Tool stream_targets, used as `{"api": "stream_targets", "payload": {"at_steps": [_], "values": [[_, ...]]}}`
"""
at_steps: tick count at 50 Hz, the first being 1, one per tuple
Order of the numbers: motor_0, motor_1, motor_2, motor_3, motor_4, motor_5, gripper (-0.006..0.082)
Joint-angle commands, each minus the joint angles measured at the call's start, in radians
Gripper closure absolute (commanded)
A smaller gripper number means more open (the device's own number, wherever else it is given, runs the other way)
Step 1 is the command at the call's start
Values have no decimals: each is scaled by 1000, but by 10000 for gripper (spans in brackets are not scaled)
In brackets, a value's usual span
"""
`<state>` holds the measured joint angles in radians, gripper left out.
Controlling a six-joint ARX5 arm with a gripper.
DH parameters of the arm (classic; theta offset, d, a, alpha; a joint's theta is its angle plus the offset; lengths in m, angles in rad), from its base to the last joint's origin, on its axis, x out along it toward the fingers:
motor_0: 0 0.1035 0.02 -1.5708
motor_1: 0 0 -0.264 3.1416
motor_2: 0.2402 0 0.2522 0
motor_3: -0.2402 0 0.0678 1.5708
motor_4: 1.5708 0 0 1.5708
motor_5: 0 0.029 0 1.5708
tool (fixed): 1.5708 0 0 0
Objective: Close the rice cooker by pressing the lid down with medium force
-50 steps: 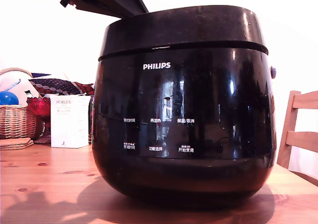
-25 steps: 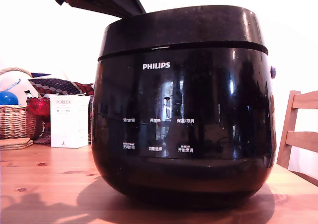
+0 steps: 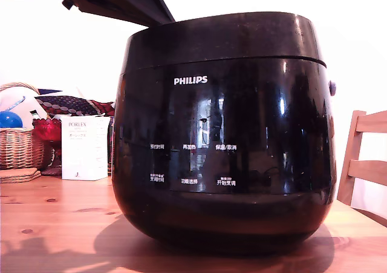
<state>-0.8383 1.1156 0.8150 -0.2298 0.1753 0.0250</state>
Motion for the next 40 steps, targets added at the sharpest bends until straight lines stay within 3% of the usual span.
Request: {"api": "stream_targets", "payload": {"at_steps": [1, 18, 34, 40], "values": [[-2, 56, -95, -34, -2, -1, 790], [27, -104, -95, 174, -35, -21, 791], [164, -185, -93, 270, -113, -16, 791], [227, -217, -93, 276, -159, 39, 791]]}}
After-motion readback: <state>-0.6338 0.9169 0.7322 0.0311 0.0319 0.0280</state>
